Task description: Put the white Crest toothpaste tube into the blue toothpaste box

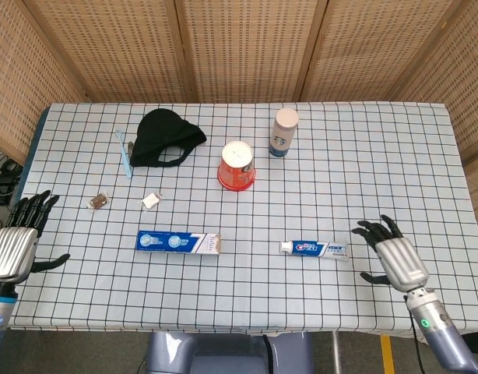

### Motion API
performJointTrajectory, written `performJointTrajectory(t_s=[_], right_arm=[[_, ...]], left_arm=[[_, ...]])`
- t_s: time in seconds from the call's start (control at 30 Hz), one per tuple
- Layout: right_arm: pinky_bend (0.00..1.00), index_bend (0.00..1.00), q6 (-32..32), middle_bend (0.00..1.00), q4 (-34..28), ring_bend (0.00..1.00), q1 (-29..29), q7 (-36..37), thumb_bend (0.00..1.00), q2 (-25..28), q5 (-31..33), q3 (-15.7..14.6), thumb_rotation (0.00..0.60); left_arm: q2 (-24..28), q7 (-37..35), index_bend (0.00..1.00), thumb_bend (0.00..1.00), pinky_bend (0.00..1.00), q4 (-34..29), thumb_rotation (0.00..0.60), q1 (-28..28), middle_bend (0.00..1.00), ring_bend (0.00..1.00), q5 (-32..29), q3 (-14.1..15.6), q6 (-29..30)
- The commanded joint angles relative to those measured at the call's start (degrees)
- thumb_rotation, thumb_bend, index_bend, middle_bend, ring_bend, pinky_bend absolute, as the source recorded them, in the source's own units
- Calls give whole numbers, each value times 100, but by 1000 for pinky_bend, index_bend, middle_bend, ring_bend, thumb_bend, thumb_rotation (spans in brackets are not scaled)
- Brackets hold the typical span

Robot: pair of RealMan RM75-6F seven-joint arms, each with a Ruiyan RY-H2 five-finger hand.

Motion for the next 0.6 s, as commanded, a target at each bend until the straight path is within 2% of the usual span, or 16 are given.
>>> performJointTrajectory(t_s=[0.03, 0.13, 0.33, 0.6], right_arm=[[295, 344, -456, 368, 169, 348, 535, -1059, 52, -707, 551, 374, 600], [352, 349, -636, 397, 370, 387, 702, -1439, 96, -1078, 952, 472, 600], [365, 364, -925, 406, 580, 395, 904, -1963, 131, -1634, 1869, 576, 600], [368, 378, -1034, 415, 800, 403, 1047, -2262, 176, -1965, 2313, 492, 600]], left_arm=[[-23, 50, 0, 0, 0, 21, 600, -34, 0, 0, -69, -26, -90], [-44, 105, 0, 0, 0, 34, 600, -52, 0, 0, -103, -29, -163], [-50, 59, 0, 0, 0, 89, 600, -122, 0, 0, -189, -60, -361], [-64, 74, 0, 0, 0, 98, 600, -127, 0, 0, -215, -80, -400]])
